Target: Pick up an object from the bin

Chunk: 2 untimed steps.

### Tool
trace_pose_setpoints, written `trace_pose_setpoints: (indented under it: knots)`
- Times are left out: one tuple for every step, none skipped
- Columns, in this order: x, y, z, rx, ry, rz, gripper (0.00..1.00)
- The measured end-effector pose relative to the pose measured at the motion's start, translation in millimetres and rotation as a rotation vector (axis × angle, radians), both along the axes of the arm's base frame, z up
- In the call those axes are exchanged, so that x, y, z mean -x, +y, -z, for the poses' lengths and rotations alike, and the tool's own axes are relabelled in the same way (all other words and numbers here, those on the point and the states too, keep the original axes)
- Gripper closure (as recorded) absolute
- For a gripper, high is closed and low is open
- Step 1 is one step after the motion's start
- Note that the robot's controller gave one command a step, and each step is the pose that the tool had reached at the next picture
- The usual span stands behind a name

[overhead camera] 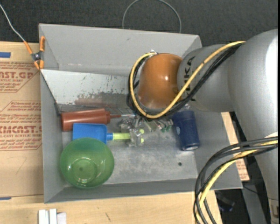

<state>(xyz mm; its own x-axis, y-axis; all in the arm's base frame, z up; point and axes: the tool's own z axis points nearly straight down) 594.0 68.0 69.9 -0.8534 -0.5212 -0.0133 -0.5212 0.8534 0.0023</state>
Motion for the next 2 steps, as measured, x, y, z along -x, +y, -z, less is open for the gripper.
trace_pose_setpoints:
  knots:
    - [0.0, 0.0, 0.0, 0.000, 0.000, 0.000, 1.00]
    - [0.0, 0.0, 0.0, 0.000, 0.000, 0.000, 1.00]
